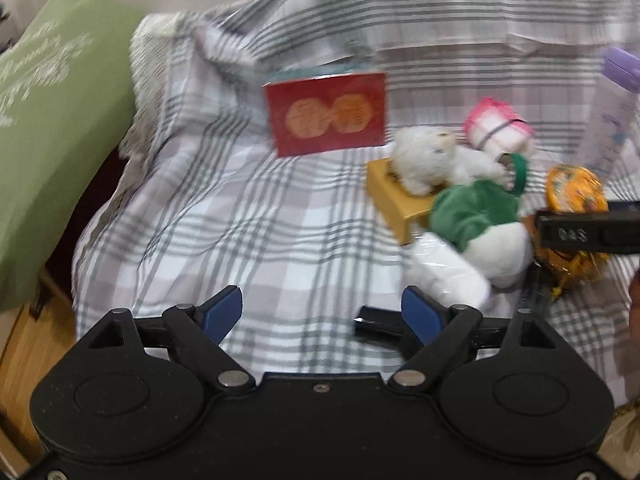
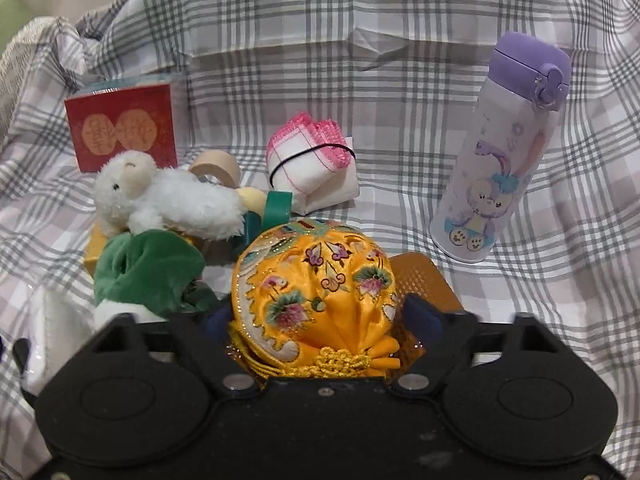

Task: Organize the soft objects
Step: 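Close the left tool on the cotton packet while the right tool grasps the yellow pouch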

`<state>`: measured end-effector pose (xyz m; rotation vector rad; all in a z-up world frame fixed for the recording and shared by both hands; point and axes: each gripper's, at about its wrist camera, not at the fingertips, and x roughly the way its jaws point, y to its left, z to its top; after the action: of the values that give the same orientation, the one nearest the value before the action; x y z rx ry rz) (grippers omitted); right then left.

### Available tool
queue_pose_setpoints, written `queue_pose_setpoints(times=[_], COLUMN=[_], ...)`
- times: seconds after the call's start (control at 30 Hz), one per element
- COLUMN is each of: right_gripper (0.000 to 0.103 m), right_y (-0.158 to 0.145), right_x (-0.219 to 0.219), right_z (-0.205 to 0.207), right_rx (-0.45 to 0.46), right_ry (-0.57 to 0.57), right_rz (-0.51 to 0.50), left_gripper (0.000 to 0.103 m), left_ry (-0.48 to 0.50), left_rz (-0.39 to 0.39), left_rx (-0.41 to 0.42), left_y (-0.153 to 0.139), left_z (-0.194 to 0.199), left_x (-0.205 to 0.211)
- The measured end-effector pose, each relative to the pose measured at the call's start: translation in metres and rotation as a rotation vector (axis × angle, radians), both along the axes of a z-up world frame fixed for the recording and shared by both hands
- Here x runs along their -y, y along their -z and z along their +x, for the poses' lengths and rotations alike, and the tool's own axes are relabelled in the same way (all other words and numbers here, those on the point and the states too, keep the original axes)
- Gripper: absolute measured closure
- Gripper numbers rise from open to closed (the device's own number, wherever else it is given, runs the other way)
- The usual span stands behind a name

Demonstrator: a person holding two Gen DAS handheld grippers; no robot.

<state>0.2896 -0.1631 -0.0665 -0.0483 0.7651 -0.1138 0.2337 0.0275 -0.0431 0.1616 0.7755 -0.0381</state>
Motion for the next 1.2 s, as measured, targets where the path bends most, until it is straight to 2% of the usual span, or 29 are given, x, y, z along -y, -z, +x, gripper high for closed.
queue_pose_setpoints(times=[0.03, 0.1, 0.2, 0.27, 0.33, 0.57, 0.77, 0.83, 0.87, 0.97, 1.07, 1.2], right_gripper=[0.04, 0.042, 0.043, 0.043, 0.043, 0.043, 0.042, 0.042, 0.042, 0.043, 0.042, 0.042], right_y=[-0.001, -0.004, -0.009, -0.016, -0.024, -0.038, -0.038, -0.038, -0.038, -0.041, -0.046, -0.057], right_x=[0.0, 0.0, 0.004, 0.008, 0.012, 0.026, 0.03, 0.031, 0.032, 0.032, 0.033, 0.033], right_z=[0.0, -0.001, -0.007, -0.014, -0.021, -0.04, -0.048, -0.05, -0.052, -0.059, -0.068, -0.087], right_rx=[-0.001, -0.002, 0.018, 0.044, 0.066, 0.089, 0.072, 0.066, 0.065, 0.068, 0.075, 0.094], right_ry=[-0.011, -0.017, -0.011, -0.002, 0.003, 0.013, 0.03, 0.033, 0.035, 0.04, 0.047, 0.053], right_rz=[0.008, 0.001, 0.009, 0.024, 0.033, 0.058, 0.072, 0.079, 0.085, 0.088, 0.093, 0.101], left_gripper=[0.019, 0.018, 0.013, 0.013, 0.013, 0.012, 0.013, 0.027, 0.039, 0.047, 0.048, 0.048], left_ry=[0.023, 0.075, 0.148, 0.19, 0.238, 0.313, 0.306, 0.302, 0.299, 0.272, 0.218, 0.143], left_rz=[0.01, 0.03, 0.074, 0.103, 0.108, 0.121, 0.09, 0.06, 0.04, -0.042, -0.078, -0.066], left_rx=[0.01, 0.032, 0.06, 0.064, 0.052, 0.02, -0.026, -0.054, -0.073, -0.114, -0.111, -0.061], left_y=[0.0, 0.001, 0.004, 0.009, 0.015, 0.022, 0.03, 0.033, 0.034, 0.031, 0.02, -0.007], left_z=[-0.001, -0.005, -0.007, -0.004, 0.0, 0.021, 0.025, 0.03, 0.032, 0.038, 0.035, 0.016], left_x=[0.004, 0.013, 0.027, 0.035, 0.04, 0.061, 0.064, 0.063, 0.061, 0.053, 0.046, 0.041])
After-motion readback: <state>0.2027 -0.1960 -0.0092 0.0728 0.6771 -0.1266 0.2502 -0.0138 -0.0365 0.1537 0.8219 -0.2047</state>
